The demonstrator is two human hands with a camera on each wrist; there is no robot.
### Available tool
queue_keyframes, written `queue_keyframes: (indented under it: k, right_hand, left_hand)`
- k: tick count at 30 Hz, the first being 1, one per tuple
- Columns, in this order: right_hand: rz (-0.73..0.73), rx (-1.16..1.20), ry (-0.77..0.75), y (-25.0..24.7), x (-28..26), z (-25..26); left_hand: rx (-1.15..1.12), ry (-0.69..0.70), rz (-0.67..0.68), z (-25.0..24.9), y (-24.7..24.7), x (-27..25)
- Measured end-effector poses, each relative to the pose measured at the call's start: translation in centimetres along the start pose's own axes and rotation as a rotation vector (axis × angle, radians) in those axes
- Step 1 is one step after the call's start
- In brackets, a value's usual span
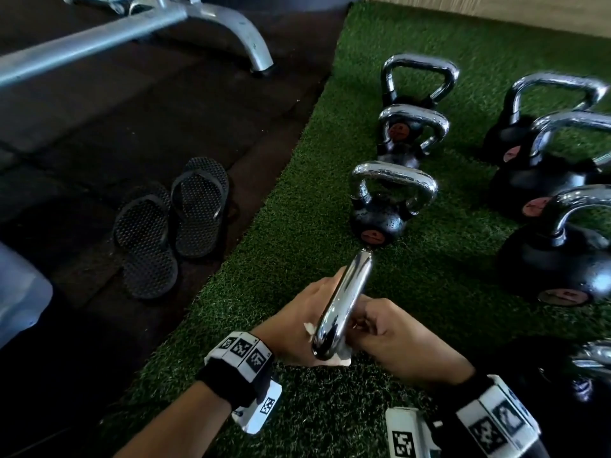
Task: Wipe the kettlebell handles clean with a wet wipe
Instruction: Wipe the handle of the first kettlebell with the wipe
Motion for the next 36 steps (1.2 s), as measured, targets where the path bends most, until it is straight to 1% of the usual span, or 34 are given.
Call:
queue_keyframes:
  k: [2,3,4,7,8,11,13,17,19,21,22,24,27,29,31,33,36]
  right_hand:
    - [0.046,0.150,0.030,0.2,0.0,-0.5]
    - [0.046,0.234,0.038,0.4,0.1,-0.8]
    - [0.038,0.346,0.042,0.7,0.1,-1.1]
    - [-0.009,0.784,0.028,1.3,0.6,-1.7]
    - [-0.036,0.854,0.021,1.2,0.7,-1.9]
    - [-0.068,0.864,0.004,1.1,0.7,-2.3]
    - [-0.081,0.873,0.009,1.3,0.6,-2.3]
    - [-0.264,1.030,-0.001,1.4,1.1,-2.7]
    - [-0.292,1.087,-0.030,1.4,1.3,-2.9]
    - [-0.301,1.051,-0.052,1.7,1.3,-2.9]
    - [-0.338,1.004,-0.062,1.8,1.3,-2.9]
    - [-0.473,0.887,-0.091,1.5,1.4,-2.8]
    - [-0.667,0.720,-0.169,0.7,1.9,-2.8]
    - [-0.741,0.618,-0.224,0.4,1.7,-2.9]
    - [-0.785,0.481,-0.254,0.6,1.2,-2.7]
    - [-0.837,0.377,-0.240,0.7,1.0,-2.7]
    - [-0.958,0.206,-0.198,0.1,1.4,-2.1]
  left_hand:
    - [0.039,-0.030,0.019,0.5,0.0,0.0]
    - [0.076,-0.037,0.032,0.6,0.1,-0.1]
    - [0.105,-0.033,0.043,0.7,0.1,-0.1]
    - [0.127,-0.014,0.063,0.5,0.2,0.3]
    - [0.146,-0.011,0.070,0.3,0.2,0.5]
    - [0.210,0.014,0.115,0.0,0.3,0.8]
    - [0.246,0.026,0.120,0.0,0.3,0.7]
    - [0.189,0.057,0.023,0.0,0.1,0.1]
    - [0.185,0.071,0.011,0.1,0.1,0.0]
    - [0.187,0.071,0.016,0.4,0.2,0.1]
    - [0.185,0.058,0.021,0.5,0.2,0.1]
    - [0.181,0.023,0.034,0.7,0.1,0.2]
    - [0.165,0.009,0.034,0.8,0.2,0.3]
    - [0.146,-0.003,0.032,0.7,0.1,0.3]
    - [0.146,-0.005,0.038,0.6,0.1,0.3]
    - [0.144,-0.001,0.035,0.4,0.1,0.3]
    - [0.121,0.009,0.006,0.3,0.0,0.3]
Point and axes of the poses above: each hand's wrist, its own x-axis towards the middle knuckle, its own y-axis out of the palm, z = x × y, the point moved 2 cm from there along x, towards the middle knuckle, and after that the axes turned 9 degrees about y, right-handed, at the moved point
